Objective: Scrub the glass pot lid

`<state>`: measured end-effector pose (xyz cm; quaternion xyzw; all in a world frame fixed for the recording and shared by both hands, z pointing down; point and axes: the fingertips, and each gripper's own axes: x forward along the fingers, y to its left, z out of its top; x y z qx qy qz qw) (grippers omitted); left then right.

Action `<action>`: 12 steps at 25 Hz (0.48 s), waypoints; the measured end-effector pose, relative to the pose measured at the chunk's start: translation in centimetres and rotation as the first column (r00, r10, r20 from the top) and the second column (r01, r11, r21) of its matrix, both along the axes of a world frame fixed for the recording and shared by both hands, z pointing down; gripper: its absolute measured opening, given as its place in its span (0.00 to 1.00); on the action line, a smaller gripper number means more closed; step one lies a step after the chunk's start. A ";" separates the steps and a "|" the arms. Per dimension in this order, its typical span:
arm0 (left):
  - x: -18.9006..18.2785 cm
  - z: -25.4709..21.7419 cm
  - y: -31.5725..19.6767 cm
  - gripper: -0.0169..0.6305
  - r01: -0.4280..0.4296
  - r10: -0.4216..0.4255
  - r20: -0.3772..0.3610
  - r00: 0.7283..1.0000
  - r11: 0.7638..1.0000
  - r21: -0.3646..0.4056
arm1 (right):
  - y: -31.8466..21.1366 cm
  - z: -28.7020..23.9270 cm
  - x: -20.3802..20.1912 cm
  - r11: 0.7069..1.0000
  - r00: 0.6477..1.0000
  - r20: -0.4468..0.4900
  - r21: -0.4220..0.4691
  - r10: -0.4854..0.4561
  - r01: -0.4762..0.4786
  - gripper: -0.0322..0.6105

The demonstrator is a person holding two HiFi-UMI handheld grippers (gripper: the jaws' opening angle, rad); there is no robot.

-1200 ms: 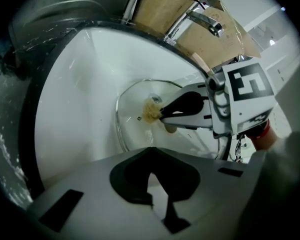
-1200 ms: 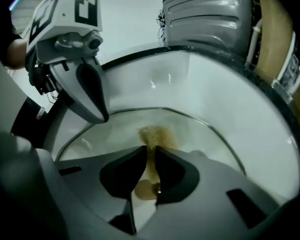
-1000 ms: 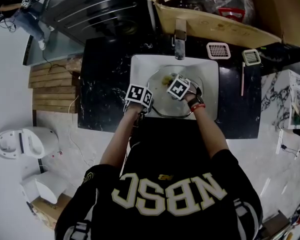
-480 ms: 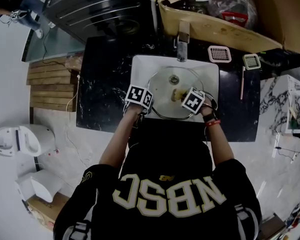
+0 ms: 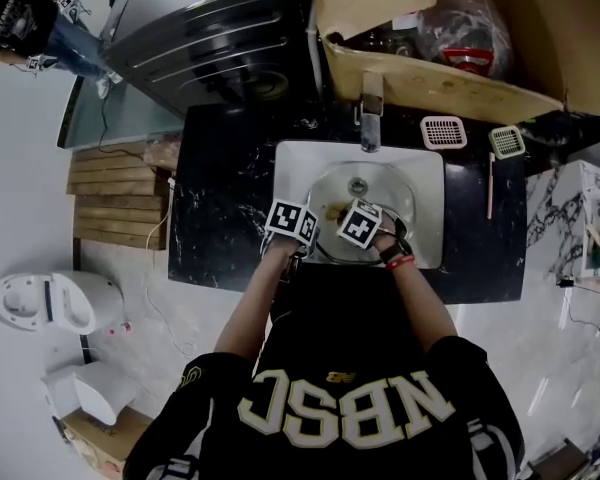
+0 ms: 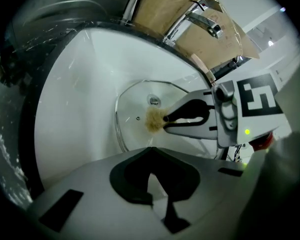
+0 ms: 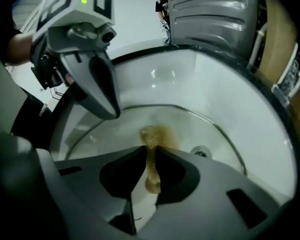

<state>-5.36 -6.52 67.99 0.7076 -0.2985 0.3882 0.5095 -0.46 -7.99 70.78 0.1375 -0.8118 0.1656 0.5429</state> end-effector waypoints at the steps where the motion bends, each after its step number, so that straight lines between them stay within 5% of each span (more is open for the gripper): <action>1: 0.0 0.0 -0.2 0.05 0.000 0.000 0.000 1.000 1.000 0.002 | -1.1 0.3 0.0 1.000 1.000 -0.008 0.020 0.007 -0.007 0.16; 12: 0.0 -0.2 -0.4 0.05 0.007 -0.007 -0.012 1.000 1.000 0.011 | -5.7 1.0 8.2 0.984 0.976 -0.153 0.110 0.154 -0.138 0.16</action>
